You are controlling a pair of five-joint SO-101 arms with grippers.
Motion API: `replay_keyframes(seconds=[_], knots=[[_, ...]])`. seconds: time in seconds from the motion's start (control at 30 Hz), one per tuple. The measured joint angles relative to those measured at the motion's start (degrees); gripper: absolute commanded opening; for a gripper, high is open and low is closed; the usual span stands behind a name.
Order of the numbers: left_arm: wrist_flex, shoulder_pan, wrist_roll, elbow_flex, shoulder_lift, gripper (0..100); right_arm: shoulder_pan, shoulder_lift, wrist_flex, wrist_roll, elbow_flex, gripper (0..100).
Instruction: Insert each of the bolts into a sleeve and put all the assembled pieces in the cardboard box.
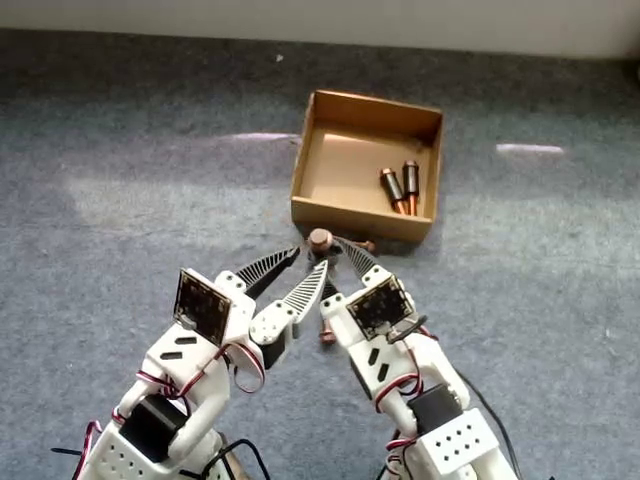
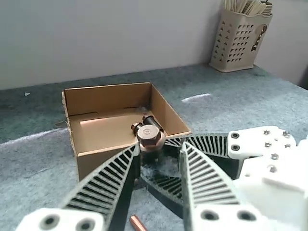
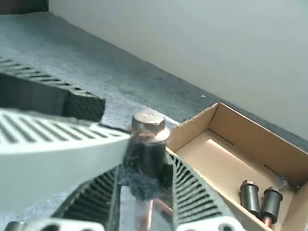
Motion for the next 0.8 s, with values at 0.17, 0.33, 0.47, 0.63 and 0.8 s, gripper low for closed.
replay_keyframes(seconds=[0.17,0.33,0.47,0.63,0.8], knots=[[0.0,0.0,-0.6,2.1,0.0,15,2.4,0.0,0.3,0.0,0.0,0.5],[0.0,0.0,-0.6,4.2,0.0,7,3.6,0.0,4.9,0.0,0.0,0.5],[0.0,-4.1,-0.9,6.6,0.0,0,3.9,0.0,7.9,0.0,0.0,0.5],[0.0,-13.6,-0.9,9.1,0.0,1,4.7,0.0,8.4,0.0,0.0,0.5],[0.2,-21.4,-0.9,9.4,0.0,1,8.9,0.0,9.1,0.0,0.0,0.5]])
